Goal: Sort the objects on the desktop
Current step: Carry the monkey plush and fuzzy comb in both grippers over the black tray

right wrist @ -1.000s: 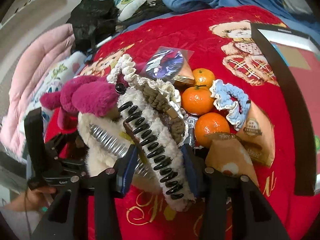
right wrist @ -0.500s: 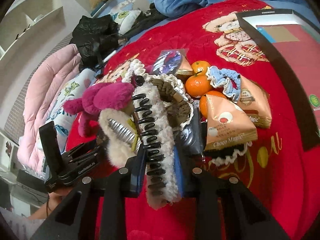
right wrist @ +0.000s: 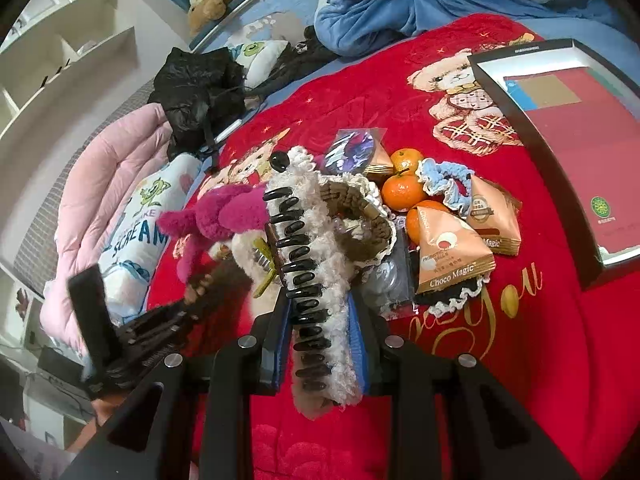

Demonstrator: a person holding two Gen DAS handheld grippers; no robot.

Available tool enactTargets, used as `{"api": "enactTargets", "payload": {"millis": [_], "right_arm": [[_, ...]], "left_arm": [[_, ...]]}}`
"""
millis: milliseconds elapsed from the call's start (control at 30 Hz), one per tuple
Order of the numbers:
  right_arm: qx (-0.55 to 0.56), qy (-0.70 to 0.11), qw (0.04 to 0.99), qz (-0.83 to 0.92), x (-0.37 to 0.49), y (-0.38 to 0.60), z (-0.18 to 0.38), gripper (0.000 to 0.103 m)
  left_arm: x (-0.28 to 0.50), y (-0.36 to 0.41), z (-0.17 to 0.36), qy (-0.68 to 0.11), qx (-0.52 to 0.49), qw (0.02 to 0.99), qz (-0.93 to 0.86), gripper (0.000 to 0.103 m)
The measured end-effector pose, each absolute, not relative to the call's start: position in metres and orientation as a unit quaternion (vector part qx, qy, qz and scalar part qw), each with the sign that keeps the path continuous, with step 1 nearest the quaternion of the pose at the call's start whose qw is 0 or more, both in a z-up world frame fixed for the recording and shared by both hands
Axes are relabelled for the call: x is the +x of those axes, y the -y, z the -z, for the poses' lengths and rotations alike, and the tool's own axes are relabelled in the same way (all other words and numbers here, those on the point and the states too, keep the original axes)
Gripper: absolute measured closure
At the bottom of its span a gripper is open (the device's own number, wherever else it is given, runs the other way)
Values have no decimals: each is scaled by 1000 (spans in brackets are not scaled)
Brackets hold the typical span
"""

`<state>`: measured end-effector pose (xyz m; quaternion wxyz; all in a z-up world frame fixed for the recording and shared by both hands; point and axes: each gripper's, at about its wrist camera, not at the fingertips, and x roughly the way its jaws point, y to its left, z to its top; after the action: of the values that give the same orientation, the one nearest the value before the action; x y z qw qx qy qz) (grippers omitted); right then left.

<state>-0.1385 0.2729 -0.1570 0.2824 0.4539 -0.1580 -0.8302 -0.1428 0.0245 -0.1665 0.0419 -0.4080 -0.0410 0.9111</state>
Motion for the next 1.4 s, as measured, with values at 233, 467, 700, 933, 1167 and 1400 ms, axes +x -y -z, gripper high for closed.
{"api": "enactTargets", "payload": {"millis": [233, 467, 700, 933, 1167, 1400], "right_arm": [[453, 137, 291, 831, -119, -262, 154, 77], [448, 142, 294, 832, -100, -257, 147, 77], [442, 137, 294, 836, -87, -254, 137, 77], [442, 140, 292, 836, -75, -253, 135, 77], [443, 151, 269, 842, -65, -268, 137, 77], [431, 167, 224, 858, -55, -301, 134, 77]], "left_arm": [[-95, -6, 149, 41, -397, 46, -916, 72], [-67, 11, 128, 45, -377, 38, -924, 72], [-43, 15, 97, 30, -355, 49, -933, 72], [-33, 13, 88, 34, -362, 69, -929, 72], [-29, -4, 90, 21, -372, 104, -922, 72], [-32, -35, 84, 0, -367, 160, -916, 72]]}}
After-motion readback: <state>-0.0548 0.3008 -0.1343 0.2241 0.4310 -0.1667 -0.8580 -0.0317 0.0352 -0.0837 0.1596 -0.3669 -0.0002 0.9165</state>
